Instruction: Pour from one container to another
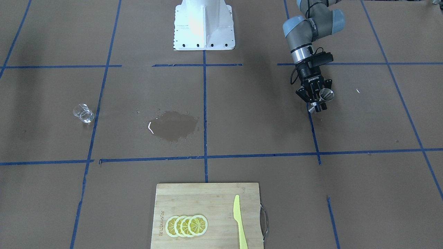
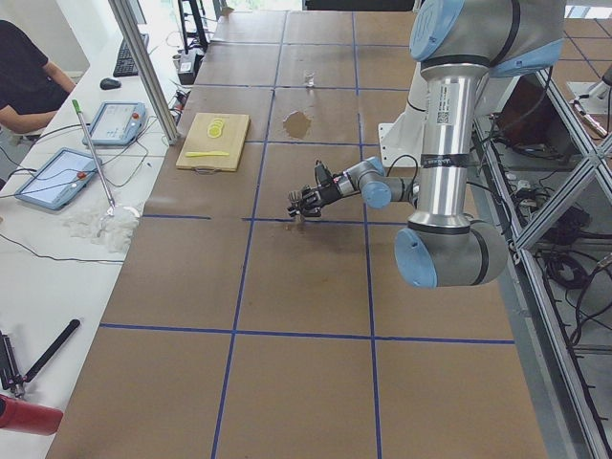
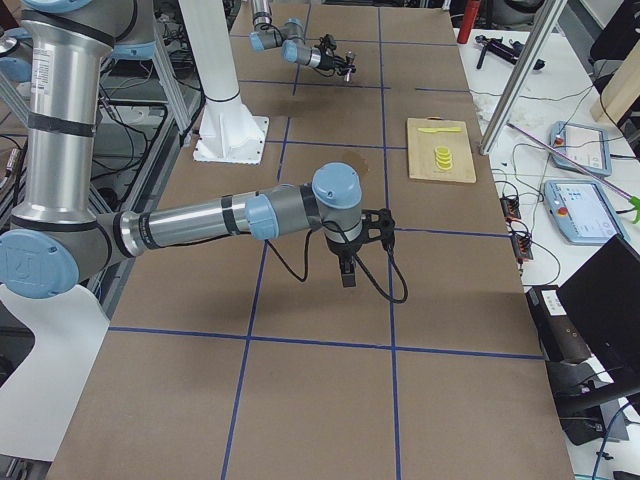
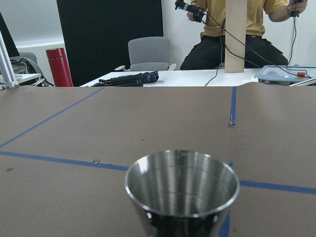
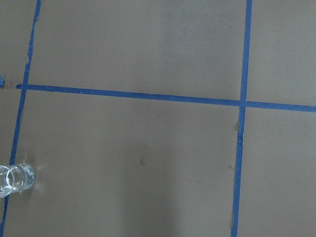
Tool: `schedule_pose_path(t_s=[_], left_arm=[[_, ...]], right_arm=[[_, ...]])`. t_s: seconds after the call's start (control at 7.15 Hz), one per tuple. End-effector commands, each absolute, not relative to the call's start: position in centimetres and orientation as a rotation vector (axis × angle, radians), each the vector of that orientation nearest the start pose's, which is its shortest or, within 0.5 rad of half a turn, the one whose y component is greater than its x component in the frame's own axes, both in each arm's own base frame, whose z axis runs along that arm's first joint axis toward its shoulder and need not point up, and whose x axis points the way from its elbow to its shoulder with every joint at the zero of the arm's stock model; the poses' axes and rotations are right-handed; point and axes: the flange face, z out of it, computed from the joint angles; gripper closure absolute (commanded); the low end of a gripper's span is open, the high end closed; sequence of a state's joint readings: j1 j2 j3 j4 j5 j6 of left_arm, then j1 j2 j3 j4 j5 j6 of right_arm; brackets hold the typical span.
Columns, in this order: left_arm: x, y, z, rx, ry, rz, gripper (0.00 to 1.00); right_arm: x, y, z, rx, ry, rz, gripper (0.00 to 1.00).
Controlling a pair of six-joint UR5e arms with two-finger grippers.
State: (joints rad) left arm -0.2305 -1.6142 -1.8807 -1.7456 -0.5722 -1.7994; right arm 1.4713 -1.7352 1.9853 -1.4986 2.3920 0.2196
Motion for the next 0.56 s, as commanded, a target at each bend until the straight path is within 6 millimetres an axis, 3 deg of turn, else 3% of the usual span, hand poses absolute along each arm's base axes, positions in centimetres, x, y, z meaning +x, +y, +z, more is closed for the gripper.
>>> schedule_pose_path(t_s=[0.0, 0.14, 0.42], left_arm=[[42.8, -32.7, 42.0, 0.997, 0.525, -0.678, 1.00], [42.5, -32.6, 40.7, 1.002, 0.530, -0.647, 1.00], [43.4, -32.9, 37.6, 1.018, 0.558, -0.598, 1.00]], right_arm=[[-3.2, -39.5, 49.1, 0.211, -0.820, 0.042, 0.00], [-5.8, -37.3, 49.4, 0.255, -0.861, 0.098, 0.00], [-9.7, -36.3, 48.6, 0.308, -0.881, 0.110, 0.00]])
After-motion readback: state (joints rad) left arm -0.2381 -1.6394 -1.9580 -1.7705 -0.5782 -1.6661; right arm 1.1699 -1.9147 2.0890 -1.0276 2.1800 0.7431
